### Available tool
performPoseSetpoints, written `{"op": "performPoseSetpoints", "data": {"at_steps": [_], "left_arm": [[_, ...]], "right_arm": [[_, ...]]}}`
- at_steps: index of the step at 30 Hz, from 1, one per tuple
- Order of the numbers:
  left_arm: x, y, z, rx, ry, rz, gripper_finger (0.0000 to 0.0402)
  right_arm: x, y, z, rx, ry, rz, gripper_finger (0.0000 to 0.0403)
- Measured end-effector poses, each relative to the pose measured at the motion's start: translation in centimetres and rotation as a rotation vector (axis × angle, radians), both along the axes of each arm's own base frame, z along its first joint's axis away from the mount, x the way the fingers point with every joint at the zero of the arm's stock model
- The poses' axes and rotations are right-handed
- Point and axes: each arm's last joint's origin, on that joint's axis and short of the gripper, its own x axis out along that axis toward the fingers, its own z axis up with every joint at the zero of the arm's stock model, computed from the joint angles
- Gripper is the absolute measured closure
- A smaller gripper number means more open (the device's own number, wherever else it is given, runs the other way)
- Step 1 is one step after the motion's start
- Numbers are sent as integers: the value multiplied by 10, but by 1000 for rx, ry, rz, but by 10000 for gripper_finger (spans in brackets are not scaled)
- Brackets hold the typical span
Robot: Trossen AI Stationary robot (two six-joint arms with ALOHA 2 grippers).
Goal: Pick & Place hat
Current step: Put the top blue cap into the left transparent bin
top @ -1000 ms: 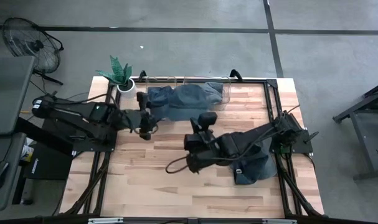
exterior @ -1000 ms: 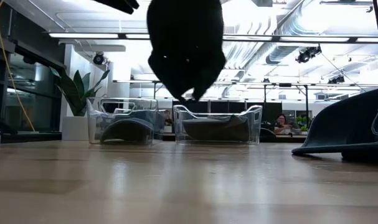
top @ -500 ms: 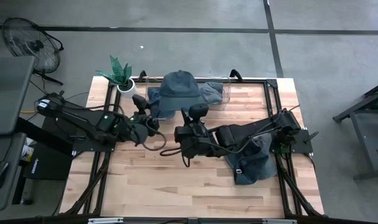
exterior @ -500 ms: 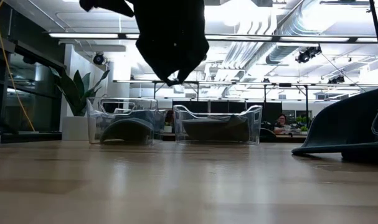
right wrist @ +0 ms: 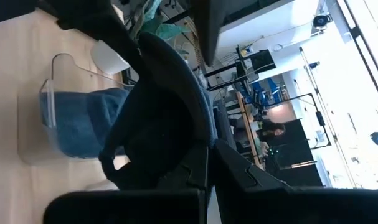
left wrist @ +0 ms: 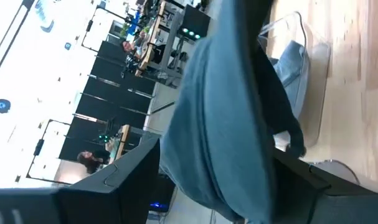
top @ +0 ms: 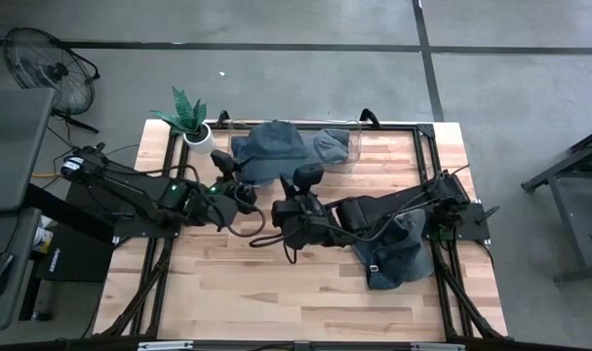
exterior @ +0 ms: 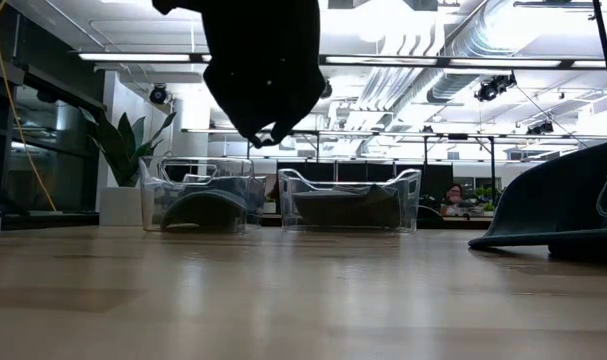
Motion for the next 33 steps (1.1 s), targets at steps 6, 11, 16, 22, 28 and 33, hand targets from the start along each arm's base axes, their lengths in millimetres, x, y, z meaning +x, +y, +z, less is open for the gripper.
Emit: {"op": "performPoseSetpoints", "data": {"at_steps": [6,11,16,22,28,33], "left_arm": [[2,-1,3,8,-9,-18,161],[3,-1,5,-3,-28,-24,161],[4,-2,6,-16,-56,-24,165],[5,-2,7,-23,-75,-23,228],[5,-2,7,-23,-74,-24,331],[5,-2,6,-32,-58,-47,391]], "right_arm": [[1,1,-1,30,-7,24,402],[1,1,-1,40,-4,39,402],[1,1,-1,44,-3,43,402],[1,1,-1,45,-3,45,402],[2,-1,-1,49,-3,42,402],[3,-6,-1,63,-3,45,402]]}}
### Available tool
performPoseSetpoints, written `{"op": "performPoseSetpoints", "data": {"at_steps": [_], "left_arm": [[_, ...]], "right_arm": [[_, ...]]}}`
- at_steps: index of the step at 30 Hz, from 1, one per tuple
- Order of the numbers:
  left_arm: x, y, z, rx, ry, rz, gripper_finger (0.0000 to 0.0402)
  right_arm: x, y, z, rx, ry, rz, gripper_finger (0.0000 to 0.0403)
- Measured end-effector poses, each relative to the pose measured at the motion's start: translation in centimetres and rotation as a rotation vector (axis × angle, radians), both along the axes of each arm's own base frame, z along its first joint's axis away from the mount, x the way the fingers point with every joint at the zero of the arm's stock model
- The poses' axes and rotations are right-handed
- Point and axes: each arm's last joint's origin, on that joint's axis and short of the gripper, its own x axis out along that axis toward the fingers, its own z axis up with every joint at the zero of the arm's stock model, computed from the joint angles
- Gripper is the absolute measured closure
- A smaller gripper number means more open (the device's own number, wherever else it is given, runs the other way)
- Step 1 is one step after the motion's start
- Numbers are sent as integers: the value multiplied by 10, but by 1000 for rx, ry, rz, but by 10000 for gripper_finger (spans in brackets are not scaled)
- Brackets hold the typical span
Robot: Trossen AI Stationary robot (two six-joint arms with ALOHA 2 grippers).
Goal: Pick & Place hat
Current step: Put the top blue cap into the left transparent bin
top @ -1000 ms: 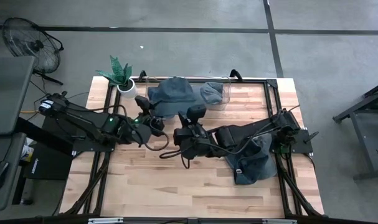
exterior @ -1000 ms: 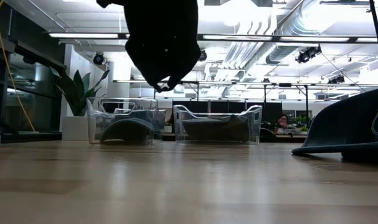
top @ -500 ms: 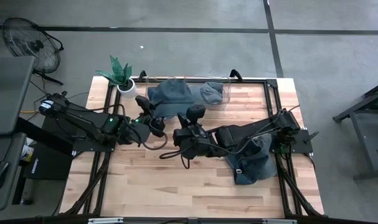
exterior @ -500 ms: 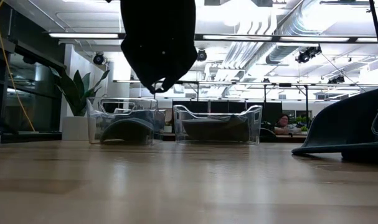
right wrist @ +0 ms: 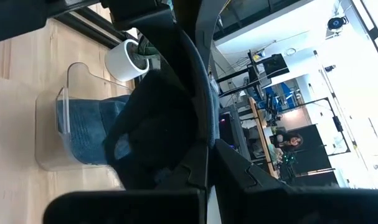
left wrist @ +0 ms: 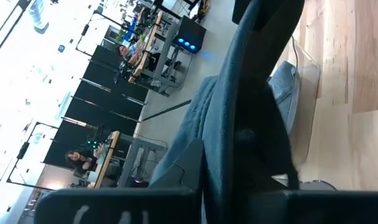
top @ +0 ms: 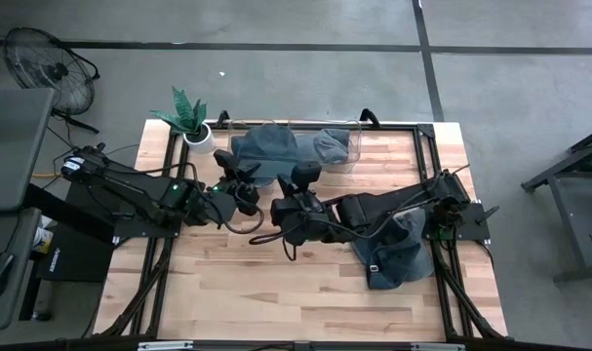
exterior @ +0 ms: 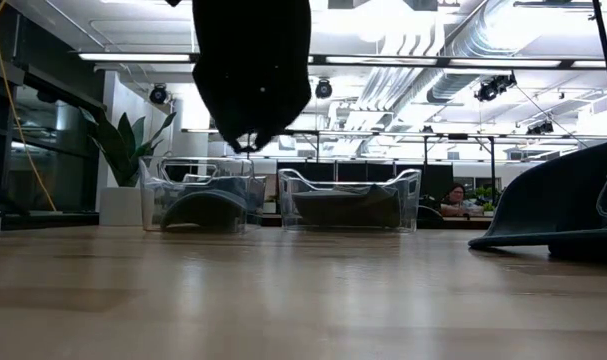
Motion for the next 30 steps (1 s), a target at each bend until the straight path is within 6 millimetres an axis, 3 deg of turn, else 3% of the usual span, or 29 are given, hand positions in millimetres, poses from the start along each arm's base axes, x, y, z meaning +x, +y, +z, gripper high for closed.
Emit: {"op": "performPoseSetpoints", "data": {"at_steps": [6,13,19,25,30], "left_arm": [[0,0,0,-4,-2,-1,395],[0,0,0,-8,-13,3,398],[-4,2,-3,35,26,63,399],[-9,4,-8,69,67,117,400],[-15,7,-21,109,107,174,400]], "right_arm": [[0,0,0,-2,-5,-8,390],[-1,3,0,-20,6,-10,313],[-8,4,2,-89,-20,-122,247],[-29,3,12,-60,-104,-194,213],[-53,-3,4,71,-114,-240,211]]}}
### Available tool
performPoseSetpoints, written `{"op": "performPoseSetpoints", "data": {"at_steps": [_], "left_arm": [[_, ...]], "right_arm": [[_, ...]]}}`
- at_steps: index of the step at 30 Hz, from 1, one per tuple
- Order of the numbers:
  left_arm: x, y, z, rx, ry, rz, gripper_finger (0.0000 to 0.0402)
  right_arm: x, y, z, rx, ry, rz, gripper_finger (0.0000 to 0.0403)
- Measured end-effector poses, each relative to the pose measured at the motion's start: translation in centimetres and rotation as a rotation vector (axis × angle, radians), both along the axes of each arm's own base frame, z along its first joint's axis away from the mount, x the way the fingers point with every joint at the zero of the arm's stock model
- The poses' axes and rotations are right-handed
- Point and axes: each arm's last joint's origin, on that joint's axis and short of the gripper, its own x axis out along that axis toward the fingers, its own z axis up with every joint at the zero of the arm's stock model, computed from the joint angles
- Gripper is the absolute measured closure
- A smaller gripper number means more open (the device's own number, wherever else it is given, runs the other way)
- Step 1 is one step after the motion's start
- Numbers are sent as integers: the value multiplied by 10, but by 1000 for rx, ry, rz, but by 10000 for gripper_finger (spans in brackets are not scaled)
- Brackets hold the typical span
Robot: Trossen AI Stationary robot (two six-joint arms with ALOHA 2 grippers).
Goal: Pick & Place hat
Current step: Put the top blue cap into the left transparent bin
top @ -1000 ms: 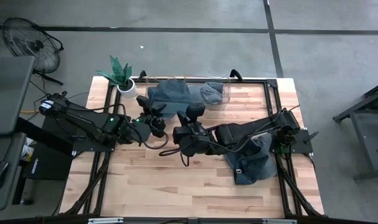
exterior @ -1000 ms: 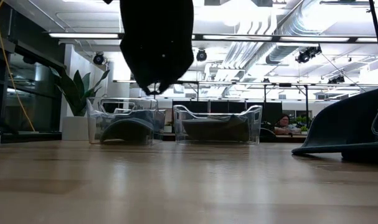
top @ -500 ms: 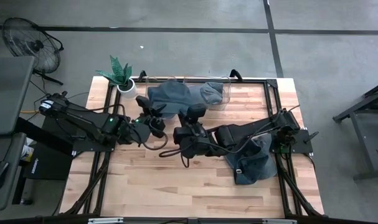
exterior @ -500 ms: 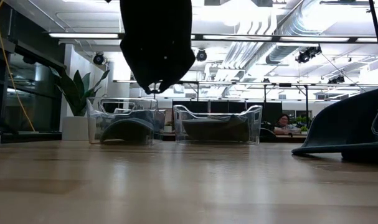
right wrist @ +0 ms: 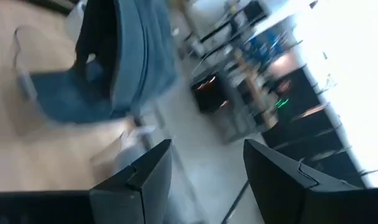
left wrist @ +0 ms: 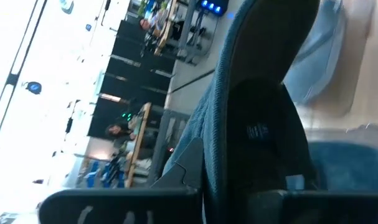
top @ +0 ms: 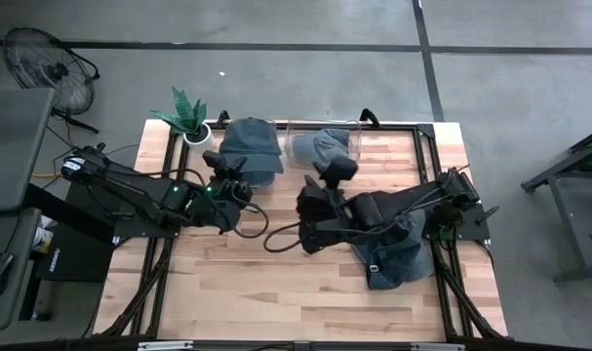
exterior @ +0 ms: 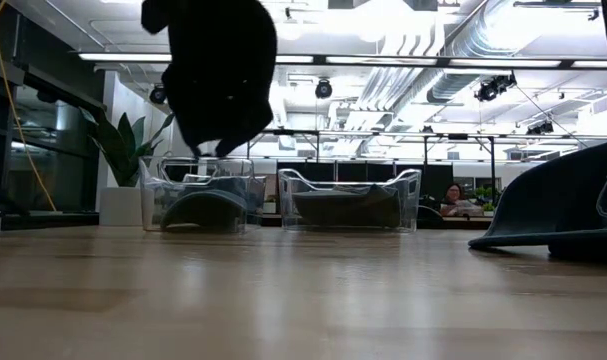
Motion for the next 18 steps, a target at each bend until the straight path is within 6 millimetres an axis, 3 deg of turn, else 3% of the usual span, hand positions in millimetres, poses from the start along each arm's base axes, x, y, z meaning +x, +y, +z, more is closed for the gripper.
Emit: {"op": "performPoseSetpoints", "data": {"at_steps": [7,11,14,18], "left_arm": [[-8,3,-19,39,37,26,400],[-13,5,-23,60,34,46,400],[-19,6,-23,71,42,39,400],[-24,7,-15,61,23,23,400]], "right_arm": [[-21,-6,-10,186,5,-88,210],[-27,1,-14,248,8,-93,210],[-26,10,-29,269,32,-77,210],[-28,18,-65,256,57,-83,210]]}}
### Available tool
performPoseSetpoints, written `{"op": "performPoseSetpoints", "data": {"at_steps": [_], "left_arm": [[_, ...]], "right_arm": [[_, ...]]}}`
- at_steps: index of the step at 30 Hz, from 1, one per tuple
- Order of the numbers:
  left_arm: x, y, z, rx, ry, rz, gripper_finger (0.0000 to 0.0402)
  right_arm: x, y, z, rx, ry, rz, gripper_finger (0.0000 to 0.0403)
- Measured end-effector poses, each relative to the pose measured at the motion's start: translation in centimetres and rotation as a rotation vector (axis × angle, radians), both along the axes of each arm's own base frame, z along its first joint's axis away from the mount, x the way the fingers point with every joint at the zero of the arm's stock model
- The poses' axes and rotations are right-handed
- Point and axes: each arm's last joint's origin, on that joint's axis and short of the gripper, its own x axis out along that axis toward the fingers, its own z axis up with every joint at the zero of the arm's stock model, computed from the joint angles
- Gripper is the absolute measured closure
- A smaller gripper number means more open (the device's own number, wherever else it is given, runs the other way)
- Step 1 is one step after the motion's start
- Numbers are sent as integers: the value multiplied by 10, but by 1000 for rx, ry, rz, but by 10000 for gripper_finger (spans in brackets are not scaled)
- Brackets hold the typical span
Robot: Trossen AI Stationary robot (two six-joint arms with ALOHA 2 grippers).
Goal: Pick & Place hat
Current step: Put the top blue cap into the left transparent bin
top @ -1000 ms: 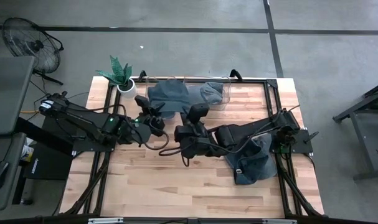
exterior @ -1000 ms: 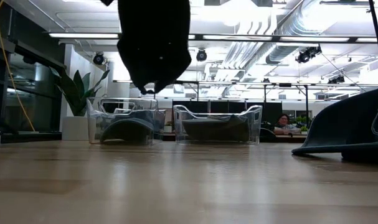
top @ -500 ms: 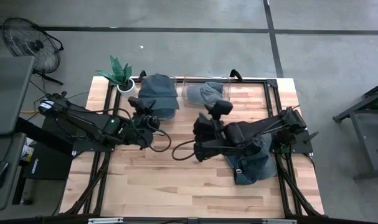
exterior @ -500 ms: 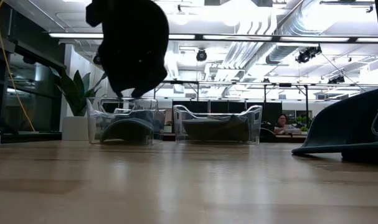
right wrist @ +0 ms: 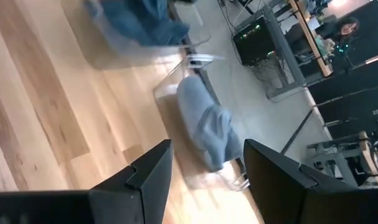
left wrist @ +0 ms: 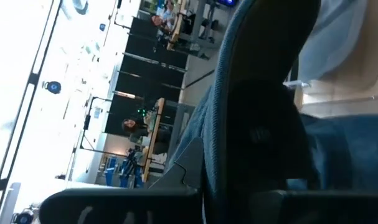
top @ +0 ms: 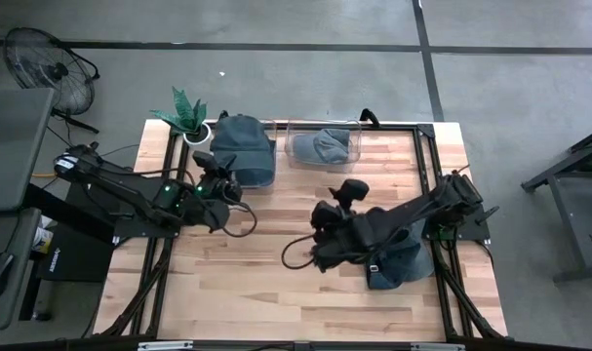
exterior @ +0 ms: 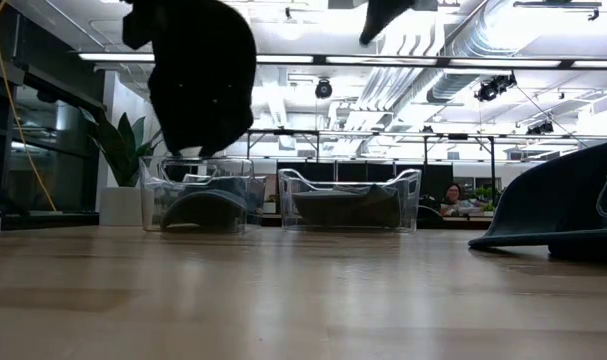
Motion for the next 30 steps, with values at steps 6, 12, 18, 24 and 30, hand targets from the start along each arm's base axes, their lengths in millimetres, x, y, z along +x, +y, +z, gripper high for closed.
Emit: {"op": "performPoseSetpoints", "data": {"at_steps": [6,12,18,24,30], "left_arm": [[0,0,19,-42,-47,-96,400],[5,3,30,-21,-40,-153,400],[9,13,30,-19,-22,-143,400],[16,24,17,-15,-43,-159,400],[14,41,-8,6,-11,-138,400]], "right_arm": [[-6,3,-52,22,-34,-46,210],[-10,3,-83,93,-71,-83,210],[-14,3,-96,139,-97,-111,210],[-16,8,-98,138,-111,-102,210],[-17,11,-99,141,-109,-95,210]]}}
